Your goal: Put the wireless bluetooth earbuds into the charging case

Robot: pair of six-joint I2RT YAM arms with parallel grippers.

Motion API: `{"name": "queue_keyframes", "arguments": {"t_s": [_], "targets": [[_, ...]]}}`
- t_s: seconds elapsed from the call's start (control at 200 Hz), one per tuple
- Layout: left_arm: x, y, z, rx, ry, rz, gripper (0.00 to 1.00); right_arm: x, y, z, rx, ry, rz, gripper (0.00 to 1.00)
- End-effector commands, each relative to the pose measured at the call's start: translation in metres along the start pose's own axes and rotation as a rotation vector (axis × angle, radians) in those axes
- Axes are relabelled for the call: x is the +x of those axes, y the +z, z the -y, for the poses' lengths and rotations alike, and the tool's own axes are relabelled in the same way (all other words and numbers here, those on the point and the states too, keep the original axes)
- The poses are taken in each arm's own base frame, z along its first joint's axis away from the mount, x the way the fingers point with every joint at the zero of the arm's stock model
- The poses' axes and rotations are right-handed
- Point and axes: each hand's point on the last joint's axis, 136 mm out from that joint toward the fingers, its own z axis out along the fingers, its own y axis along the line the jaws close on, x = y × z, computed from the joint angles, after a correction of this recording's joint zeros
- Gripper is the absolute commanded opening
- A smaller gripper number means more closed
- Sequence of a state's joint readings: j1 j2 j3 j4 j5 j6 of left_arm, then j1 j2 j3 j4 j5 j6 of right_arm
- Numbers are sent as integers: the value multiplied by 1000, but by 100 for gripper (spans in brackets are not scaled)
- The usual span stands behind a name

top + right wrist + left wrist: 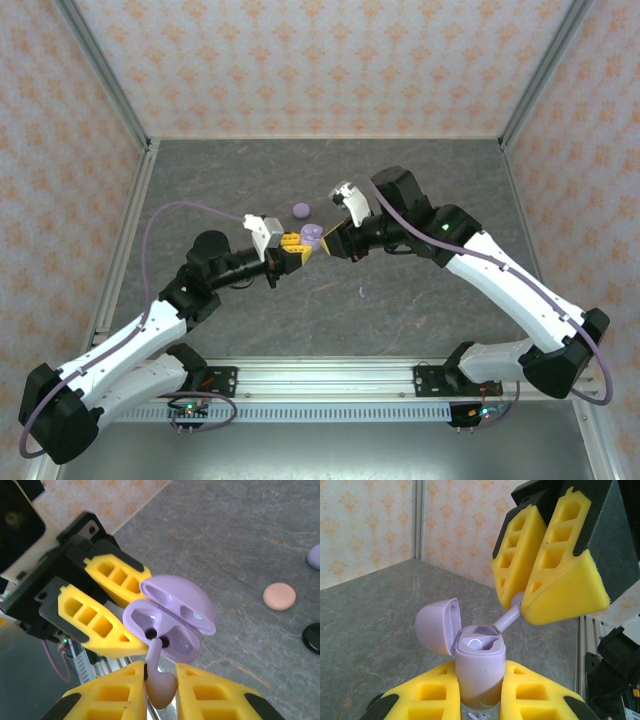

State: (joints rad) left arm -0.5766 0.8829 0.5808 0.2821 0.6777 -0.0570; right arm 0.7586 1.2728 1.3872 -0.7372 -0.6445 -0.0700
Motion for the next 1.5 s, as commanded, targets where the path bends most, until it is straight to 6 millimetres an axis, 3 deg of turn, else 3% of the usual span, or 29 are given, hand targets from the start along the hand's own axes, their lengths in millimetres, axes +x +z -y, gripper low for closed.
{"name": "queue_keyframes", "arguments": {"t_s": [0.0, 0.621, 0.971, 1.191, 1.496], "targets": [[-15, 0, 11, 48, 53, 17, 5, 7, -4, 1, 24, -64, -55, 19], [-9, 6, 15, 95, 51, -23, 2, 14, 6, -1, -16, -121, -171, 19], [-9, 8, 13, 86, 52, -25, 0, 8, 6, 6, 21, -128, -168, 19], [-8, 7, -5, -21, 33, 19, 1, -3, -14, 27, 114, -68, -54, 19], [-10, -1, -38, -219, -30, 65, 1, 29, -10, 42, 149, -31, -131, 19]]}}
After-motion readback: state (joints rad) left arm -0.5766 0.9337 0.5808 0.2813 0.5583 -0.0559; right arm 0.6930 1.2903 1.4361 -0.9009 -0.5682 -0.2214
